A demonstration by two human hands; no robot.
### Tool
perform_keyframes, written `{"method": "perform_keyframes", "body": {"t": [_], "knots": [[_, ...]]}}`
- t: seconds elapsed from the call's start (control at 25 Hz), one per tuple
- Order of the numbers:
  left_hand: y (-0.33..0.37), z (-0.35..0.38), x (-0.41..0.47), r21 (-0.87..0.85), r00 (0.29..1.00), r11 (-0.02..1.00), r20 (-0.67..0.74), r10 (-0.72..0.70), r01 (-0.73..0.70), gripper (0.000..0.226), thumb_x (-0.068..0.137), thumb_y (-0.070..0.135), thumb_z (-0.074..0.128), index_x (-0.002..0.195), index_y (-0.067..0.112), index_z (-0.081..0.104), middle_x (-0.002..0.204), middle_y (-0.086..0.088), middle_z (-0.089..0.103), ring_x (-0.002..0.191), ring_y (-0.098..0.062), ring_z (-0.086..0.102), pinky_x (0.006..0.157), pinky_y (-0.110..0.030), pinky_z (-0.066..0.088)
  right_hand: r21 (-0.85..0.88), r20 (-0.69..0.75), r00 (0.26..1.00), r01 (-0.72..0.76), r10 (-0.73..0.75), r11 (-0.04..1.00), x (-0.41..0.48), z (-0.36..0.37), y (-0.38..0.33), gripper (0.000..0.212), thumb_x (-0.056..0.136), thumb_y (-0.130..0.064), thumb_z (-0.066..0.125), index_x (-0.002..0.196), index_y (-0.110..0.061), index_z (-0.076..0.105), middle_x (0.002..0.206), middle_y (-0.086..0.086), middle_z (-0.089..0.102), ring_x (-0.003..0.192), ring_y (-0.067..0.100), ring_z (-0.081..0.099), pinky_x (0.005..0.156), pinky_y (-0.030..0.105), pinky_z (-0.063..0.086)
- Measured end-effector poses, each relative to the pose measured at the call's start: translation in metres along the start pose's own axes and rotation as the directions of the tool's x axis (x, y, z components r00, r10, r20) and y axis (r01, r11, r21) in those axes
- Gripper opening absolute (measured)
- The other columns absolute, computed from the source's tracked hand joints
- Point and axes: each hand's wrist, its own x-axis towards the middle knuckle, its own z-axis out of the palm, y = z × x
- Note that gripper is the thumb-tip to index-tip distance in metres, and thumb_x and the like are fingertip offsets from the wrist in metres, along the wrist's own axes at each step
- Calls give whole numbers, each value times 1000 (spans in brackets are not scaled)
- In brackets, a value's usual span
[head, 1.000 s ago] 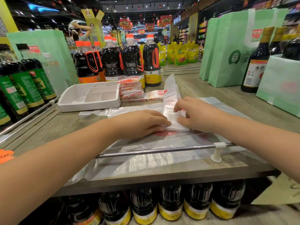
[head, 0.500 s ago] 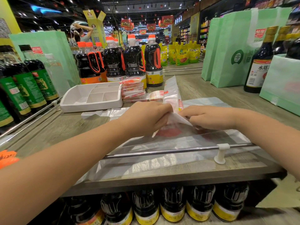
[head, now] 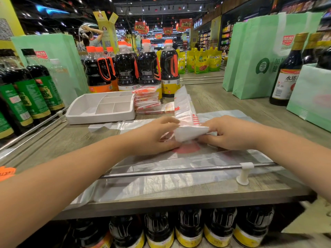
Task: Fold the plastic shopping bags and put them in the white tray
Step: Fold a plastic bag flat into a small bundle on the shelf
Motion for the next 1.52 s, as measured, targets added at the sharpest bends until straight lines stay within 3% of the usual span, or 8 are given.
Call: {"method": "perform_keyframes", "body": {"t": [0.2, 0.48, 0.72, 0.84, 0.92, 1.04, 1.16, 1.52], "knots": [[12, -2, 3, -47, 998, 999, -67, 11, -14, 24, 101, 31, 52, 116, 23, 69, 109, 5, 68, 98, -9, 58, 84, -27, 44, 150, -58, 996, -58, 67, 987, -4, -5, -2, 17, 101, -40, 52, 106, -49, 66, 57, -30, 60, 49, -3, 54, 55, 10, 39], [17, -5, -2, -212, 998, 976, -32, -55, 47, 14, 94, 27, 67, 106, 20, 67, 97, 22, 57, 91, 0, 53, 76, -14, 44, 227, -16, 997, -65, 70, 972, -7, -7, -10, 18, 96, -37, 63, 110, -35, 74, 100, -15, 71, 55, -10, 55, 57, 6, 40], [8, -1, 3, -88, 995, 992, -65, 82, -87, 10, 95, 20, 64, 102, 16, 68, 91, 11, 62, 86, 0, 53, 75, -22, 42, 272, -28, 993, -105, 117, 956, -6, -8, -8, 16, 94, -37, 65, 103, -46, 75, 74, -24, 70, 54, -4, 54, 58, 7, 39], [12, 0, 3, -129, 995, 992, -97, -16, 3, 20, 97, 14, 60, 111, 23, 71, 92, 31, 62, 83, 12, 55, 72, -7, 40, 312, 13, 991, -134, 136, 941, -8, -9, -10, 9, 94, -43, 64, 96, -47, 72, 71, -24, 69, 51, 0, 55, 54, 11, 41], [14, -1, 4, -207, 989, 974, -92, -113, 92, 24, 101, 19, 56, 119, 25, 70, 103, 22, 69, 86, 8, 59, 74, -6, 42, 318, -5, 986, -154, 164, 935, -6, -7, -11, 11, 93, -47, 63, 96, -40, 72, 79, -22, 71, 57, 3, 61, 59, 16, 45], [14, 1, 11, -327, 967, 923, -82, -243, 204, 23, 103, 28, 52, 120, 25, 67, 110, 10, 70, 99, -6, 63, 93, -24, 49, 346, -44, 980, -165, 192, 924, 2, -3, -9, 15, 96, -41, 60, 106, -35, 70, 96, -7, 75, 85, 17, 67, 80, 29, 53], [15, 4, 20, -400, 947, 878, -68, -315, 263, 22, 104, 31, 50, 116, 24, 66, 111, 3, 70, 105, -19, 63, 99, -43, 49, 444, -67, 965, -197, 252, 874, 8, 0, -9, 17, 97, -36, 60, 113, -35, 67, 99, -8, 75, 80, 14, 67, 77, 27, 53], [14, 6, 23, -524, 877, 756, -36, -480, 392, 16, 101, 35, 54, 115, 29, 60, 88, 8, 71, 76, -17, 65, 75, -38, 57, 436, -107, 918, -301, 381, 848, 20, 7, -11, 18, 98, -36, 59, 108, -22, 65, 92, 0, 73, 67, 13, 58, 60, 27, 45]]}}
